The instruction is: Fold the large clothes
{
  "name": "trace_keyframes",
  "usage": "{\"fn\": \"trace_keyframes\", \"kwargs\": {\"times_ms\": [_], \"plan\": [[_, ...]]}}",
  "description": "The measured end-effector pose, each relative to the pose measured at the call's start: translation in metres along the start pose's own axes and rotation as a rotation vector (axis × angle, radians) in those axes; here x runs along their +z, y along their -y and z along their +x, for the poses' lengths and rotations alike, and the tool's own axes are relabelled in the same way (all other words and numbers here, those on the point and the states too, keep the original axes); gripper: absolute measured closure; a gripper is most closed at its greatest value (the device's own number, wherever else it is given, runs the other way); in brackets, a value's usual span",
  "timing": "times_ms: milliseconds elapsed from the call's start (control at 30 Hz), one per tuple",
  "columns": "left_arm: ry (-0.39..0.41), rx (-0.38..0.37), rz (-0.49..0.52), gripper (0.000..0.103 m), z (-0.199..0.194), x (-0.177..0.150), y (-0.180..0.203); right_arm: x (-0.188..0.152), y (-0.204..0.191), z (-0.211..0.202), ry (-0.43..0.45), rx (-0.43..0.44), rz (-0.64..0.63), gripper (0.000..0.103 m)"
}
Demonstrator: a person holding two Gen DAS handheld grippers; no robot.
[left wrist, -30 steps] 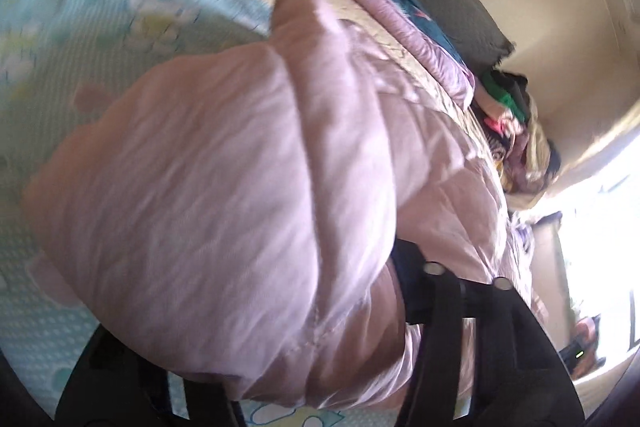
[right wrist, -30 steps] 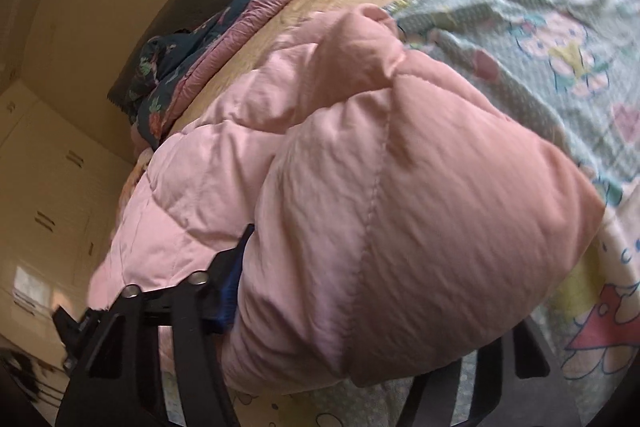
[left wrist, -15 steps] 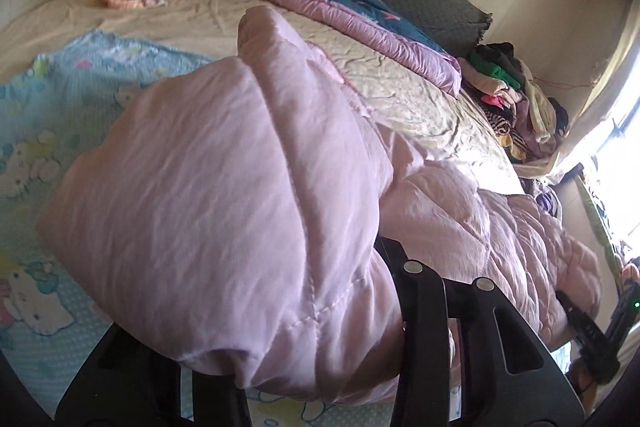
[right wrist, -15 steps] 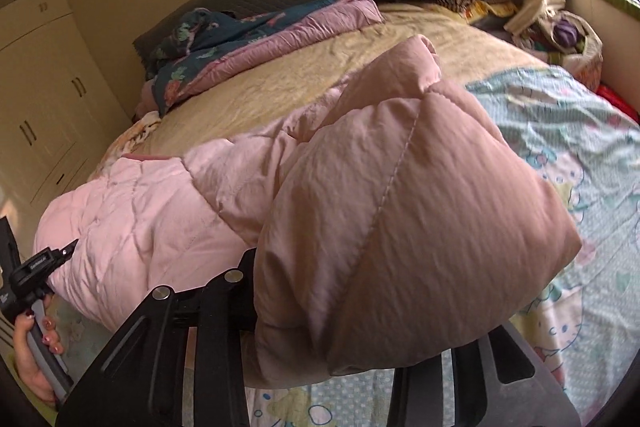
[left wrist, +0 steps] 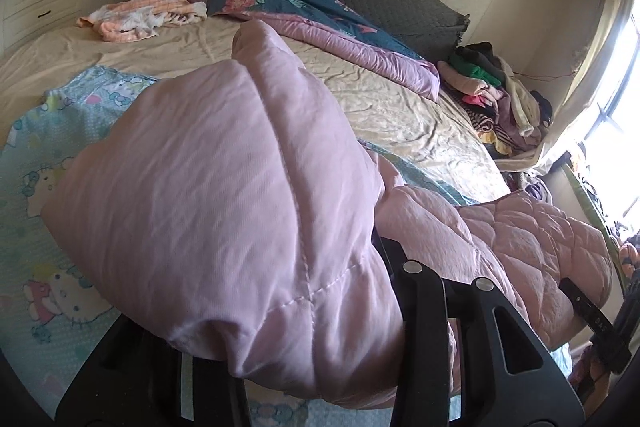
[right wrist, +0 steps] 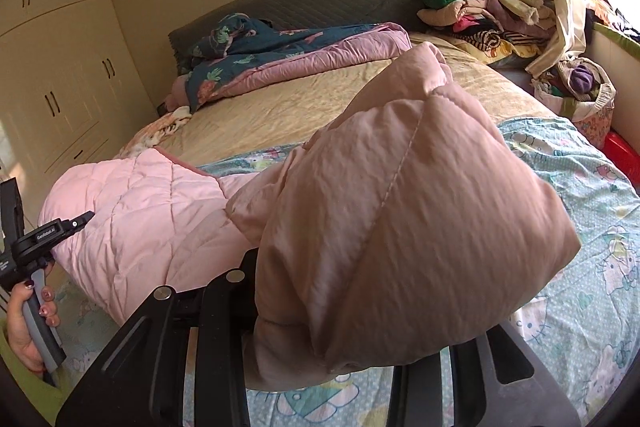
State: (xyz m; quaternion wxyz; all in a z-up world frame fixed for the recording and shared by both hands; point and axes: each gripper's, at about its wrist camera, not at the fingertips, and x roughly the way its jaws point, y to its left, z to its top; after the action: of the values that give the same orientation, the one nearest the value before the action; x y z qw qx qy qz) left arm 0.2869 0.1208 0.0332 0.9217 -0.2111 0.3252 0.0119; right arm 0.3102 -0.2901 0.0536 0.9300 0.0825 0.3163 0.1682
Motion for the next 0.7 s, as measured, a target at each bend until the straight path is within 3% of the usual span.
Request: {"fn": "trace_keyframes", "kwargs": {"times_ms": [700], "plan": [[-0.031, -0.008, 0.016, 0.073, -0.049, -0.047, -0.017, -0.048, -0.017, -0.057, -0.021, -0.014, 0.006, 0.072]]}}
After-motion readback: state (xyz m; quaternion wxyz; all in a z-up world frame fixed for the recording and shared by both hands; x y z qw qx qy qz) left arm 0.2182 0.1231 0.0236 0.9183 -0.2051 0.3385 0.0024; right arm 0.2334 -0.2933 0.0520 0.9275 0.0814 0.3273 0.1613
